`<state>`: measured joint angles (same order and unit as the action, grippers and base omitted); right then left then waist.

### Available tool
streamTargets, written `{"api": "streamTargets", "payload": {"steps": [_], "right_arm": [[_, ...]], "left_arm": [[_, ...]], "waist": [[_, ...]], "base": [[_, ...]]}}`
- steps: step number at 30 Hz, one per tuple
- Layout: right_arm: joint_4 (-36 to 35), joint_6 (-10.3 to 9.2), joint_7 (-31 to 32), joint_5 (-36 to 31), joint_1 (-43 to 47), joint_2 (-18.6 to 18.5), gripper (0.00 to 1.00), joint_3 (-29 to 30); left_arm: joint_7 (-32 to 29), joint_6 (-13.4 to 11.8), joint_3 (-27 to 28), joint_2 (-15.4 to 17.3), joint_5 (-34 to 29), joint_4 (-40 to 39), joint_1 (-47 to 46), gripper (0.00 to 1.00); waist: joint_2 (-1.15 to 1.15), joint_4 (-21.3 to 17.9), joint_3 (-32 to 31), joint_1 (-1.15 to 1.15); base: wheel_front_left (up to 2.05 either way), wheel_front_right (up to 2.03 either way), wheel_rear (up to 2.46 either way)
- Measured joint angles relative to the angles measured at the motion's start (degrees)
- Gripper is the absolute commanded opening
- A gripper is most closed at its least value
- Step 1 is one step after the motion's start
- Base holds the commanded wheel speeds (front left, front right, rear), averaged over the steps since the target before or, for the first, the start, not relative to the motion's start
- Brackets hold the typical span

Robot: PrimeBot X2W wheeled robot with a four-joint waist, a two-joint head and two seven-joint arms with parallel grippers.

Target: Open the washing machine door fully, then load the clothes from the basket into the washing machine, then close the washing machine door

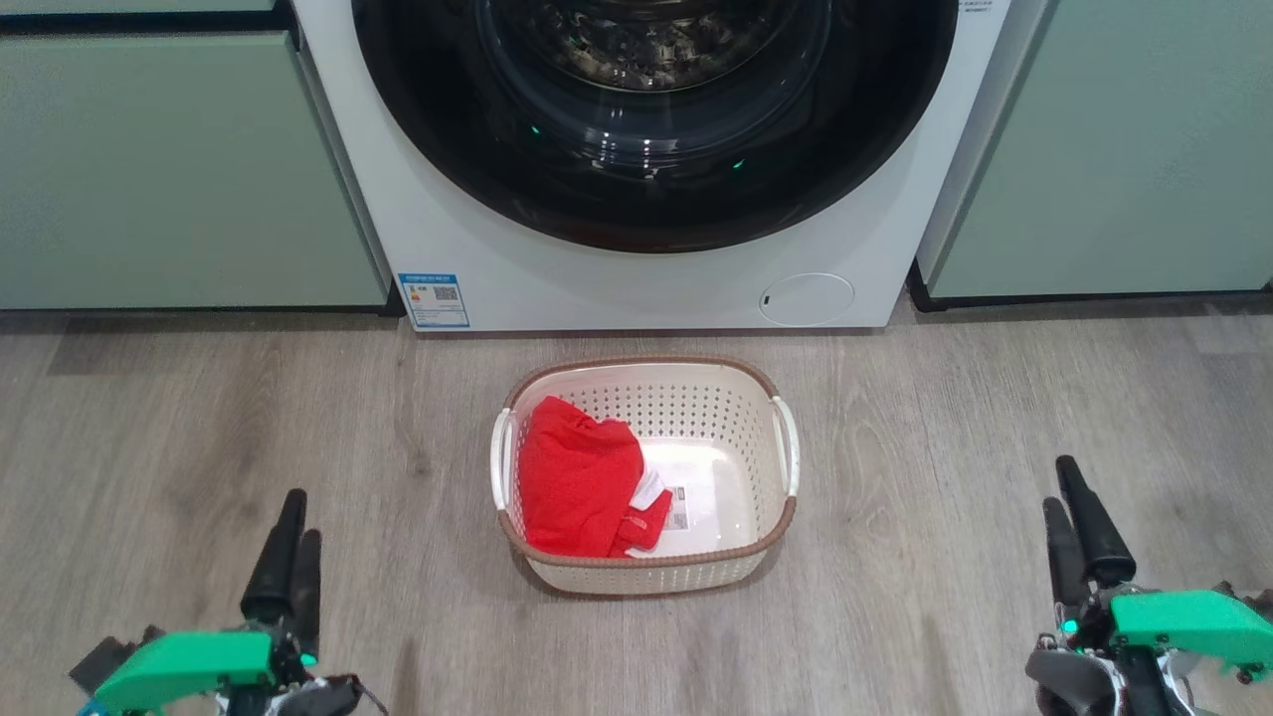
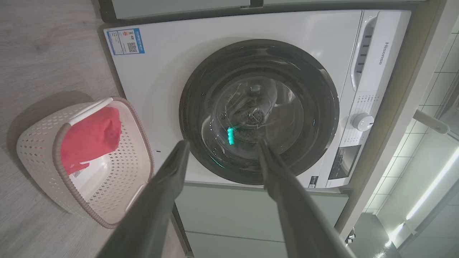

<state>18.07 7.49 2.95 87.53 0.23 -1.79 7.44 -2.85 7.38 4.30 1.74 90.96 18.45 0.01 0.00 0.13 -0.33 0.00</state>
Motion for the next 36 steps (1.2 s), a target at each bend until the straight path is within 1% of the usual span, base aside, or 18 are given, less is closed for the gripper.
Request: {"api": "streamTargets", "payload": {"steps": [5,12,17,20,26,36], "right_arm": [[-1.1,0.0,-0.6,-3.6,-0.1,0.0,1.0,0.6],[-3.6,0.0,-1.7,-9.6,-0.9,0.0,1.0,2.3],[-5.5,0.0,-2.7,-16.0,-0.9,0.0,1.0,2.6],[-7.2,0.0,-3.3,-19.0,-1.0,0.0,1.0,2.5],[-10.2,0.0,-4.0,-25.5,-1.7,0.0,1.0,2.2],[-14.4,0.0,-5.9,-36.6,-2.1,0.0,1.0,0.8]], "left_arm": [[1.0,0.0,1.3,0.0,-2.3,-0.7,0.0,1.0],[2.0,0.0,1.7,0.0,-5.1,-2.0,-0.4,1.0],[3.0,0.0,2.6,0.0,-7.9,-3.5,-1.2,1.0],[3.4,0.0,2.7,0.0,-11.1,-5.1,-1.2,1.0],[4.4,0.0,3.0,0.0,-13.2,-6.6,-1.2,1.0],[6.0,0.0,3.4,0.0,-21.1,-10.6,-1.8,1.0]], "waist": [[0.0,0.0,-0.1,0.0],[0.0,0.1,-0.2,0.0],[0.0,0.2,-0.2,0.0],[0.0,0.3,-0.2,0.0],[0.0,0.4,-0.1,0.0],[0.0,0.6,-0.1,0.0]], "base": [[0.0,0.0,0.0],[0.0,0.0,0.0],[0.0,0.0,0.0],[0.0,0.0,0.0],[0.0,0.0,0.0],[0.0,0.0,0.0]]}}
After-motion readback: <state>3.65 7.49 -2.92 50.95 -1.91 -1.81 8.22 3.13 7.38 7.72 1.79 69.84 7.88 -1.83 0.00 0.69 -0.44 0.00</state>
